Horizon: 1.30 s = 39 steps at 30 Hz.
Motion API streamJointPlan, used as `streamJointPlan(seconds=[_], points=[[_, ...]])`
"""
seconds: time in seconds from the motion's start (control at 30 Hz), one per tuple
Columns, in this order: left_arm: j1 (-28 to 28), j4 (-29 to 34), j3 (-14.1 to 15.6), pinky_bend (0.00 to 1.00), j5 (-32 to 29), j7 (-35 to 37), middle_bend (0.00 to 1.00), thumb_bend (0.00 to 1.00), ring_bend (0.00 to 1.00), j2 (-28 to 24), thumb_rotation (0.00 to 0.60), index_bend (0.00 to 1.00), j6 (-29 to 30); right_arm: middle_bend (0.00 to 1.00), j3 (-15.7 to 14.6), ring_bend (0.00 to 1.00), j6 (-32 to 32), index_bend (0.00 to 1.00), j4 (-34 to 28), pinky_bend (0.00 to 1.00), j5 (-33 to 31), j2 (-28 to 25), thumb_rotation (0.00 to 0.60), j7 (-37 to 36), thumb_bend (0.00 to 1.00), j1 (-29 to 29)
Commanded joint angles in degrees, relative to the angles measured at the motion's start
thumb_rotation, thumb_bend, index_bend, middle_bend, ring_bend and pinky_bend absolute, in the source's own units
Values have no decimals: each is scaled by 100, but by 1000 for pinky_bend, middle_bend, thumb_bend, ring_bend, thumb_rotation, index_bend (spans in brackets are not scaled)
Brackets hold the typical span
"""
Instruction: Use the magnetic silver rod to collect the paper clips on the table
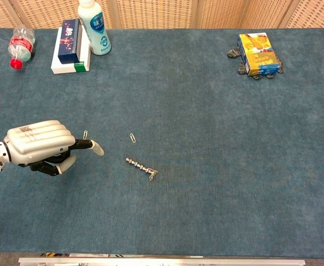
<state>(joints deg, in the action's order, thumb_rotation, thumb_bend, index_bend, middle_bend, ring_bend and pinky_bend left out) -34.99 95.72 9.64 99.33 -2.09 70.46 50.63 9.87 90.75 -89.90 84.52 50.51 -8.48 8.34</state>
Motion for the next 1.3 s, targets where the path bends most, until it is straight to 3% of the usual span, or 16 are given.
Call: streamJointPlan(seconds=[0.03,0.53,1.3], points=[[6,-22,19,783,8,18,1000,695,901,11,600,212,34,154,-57,0,-180,240,134,9,-189,115,600,-344,283,-83],[44,-80,121,781,67,-27,1000,695,899,87,600,217,189,155,-199,0,-82,240,693,9,-267,507,600,-1194,283,-461],[-1,-206,-23,777,-75,-97,1000,695,892,517,600,211,230,154,-77,0,-86,240,953,9,-363,602,600,-1373,285,-579]])
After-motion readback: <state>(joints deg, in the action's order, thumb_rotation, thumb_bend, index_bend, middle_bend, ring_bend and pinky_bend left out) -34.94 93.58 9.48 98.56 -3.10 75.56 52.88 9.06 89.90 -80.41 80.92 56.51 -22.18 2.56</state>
